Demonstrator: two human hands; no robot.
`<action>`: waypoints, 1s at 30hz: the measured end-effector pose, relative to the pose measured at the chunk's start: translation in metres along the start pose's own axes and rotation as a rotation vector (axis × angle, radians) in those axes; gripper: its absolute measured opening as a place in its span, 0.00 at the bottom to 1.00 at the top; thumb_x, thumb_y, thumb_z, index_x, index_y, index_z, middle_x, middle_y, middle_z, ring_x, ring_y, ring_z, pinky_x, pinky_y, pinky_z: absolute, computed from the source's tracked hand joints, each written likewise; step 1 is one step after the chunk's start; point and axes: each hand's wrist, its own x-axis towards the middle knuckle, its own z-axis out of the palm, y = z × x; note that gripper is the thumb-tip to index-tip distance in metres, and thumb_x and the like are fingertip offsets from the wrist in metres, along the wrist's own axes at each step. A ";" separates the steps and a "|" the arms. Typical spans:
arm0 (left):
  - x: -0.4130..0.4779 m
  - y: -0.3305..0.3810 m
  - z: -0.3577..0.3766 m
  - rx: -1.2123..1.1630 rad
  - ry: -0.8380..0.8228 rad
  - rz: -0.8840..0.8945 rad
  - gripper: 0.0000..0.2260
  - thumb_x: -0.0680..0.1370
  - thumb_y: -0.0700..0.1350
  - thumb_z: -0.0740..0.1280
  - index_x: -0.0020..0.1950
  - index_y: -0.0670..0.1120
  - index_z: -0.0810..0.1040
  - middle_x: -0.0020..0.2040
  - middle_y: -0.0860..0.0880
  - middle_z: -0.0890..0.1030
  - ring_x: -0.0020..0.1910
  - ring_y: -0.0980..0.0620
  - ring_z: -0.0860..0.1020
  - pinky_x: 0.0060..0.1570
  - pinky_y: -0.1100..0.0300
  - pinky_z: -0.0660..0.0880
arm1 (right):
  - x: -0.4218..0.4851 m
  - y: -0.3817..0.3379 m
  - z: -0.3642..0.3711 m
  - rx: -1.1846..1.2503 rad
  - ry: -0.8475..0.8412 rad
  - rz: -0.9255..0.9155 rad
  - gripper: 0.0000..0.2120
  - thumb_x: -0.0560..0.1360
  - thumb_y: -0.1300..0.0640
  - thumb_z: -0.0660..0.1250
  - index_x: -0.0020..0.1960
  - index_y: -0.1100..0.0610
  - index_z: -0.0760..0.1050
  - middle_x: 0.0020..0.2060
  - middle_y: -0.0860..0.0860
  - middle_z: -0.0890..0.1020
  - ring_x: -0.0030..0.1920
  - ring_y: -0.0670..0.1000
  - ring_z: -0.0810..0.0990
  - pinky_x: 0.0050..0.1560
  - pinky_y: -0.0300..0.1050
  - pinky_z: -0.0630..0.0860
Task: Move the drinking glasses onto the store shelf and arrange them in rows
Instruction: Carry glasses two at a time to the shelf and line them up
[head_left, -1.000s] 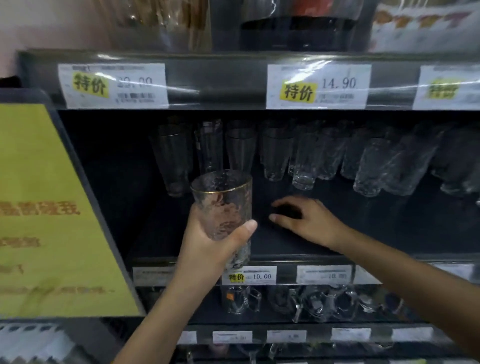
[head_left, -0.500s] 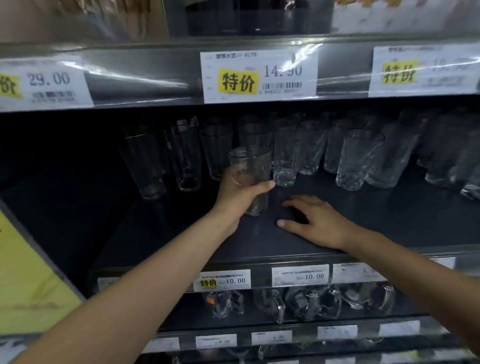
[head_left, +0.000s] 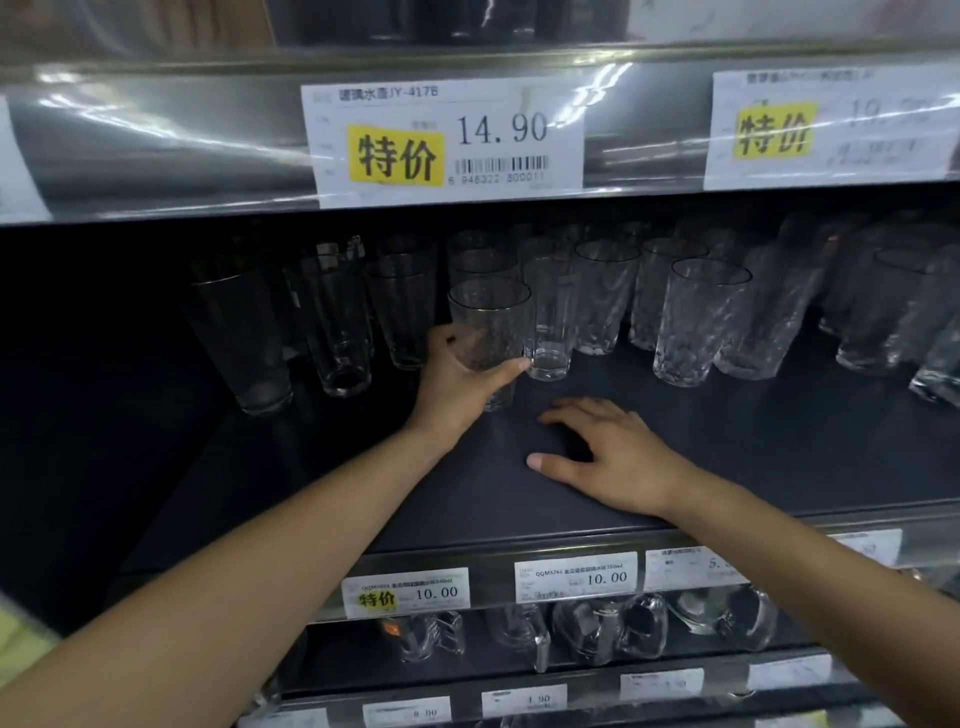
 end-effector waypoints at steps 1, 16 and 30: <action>0.002 -0.001 0.001 0.006 0.006 0.005 0.32 0.67 0.49 0.81 0.63 0.48 0.66 0.56 0.53 0.79 0.55 0.60 0.79 0.52 0.68 0.74 | 0.000 0.000 0.000 0.001 -0.001 0.001 0.29 0.75 0.33 0.61 0.72 0.43 0.67 0.74 0.44 0.65 0.75 0.47 0.60 0.70 0.46 0.55; 0.004 -0.002 0.001 -0.039 -0.002 0.014 0.27 0.68 0.49 0.80 0.60 0.51 0.68 0.56 0.53 0.79 0.54 0.60 0.79 0.50 0.69 0.74 | 0.000 -0.001 0.000 0.017 0.019 -0.007 0.28 0.74 0.34 0.62 0.71 0.44 0.69 0.72 0.42 0.67 0.73 0.46 0.62 0.69 0.44 0.55; 0.002 -0.001 -0.001 -0.054 -0.011 0.012 0.27 0.69 0.48 0.79 0.61 0.51 0.68 0.55 0.54 0.78 0.53 0.61 0.78 0.48 0.71 0.73 | 0.000 -0.001 0.001 0.031 0.028 -0.004 0.28 0.74 0.34 0.63 0.71 0.44 0.69 0.72 0.43 0.68 0.73 0.46 0.62 0.69 0.45 0.56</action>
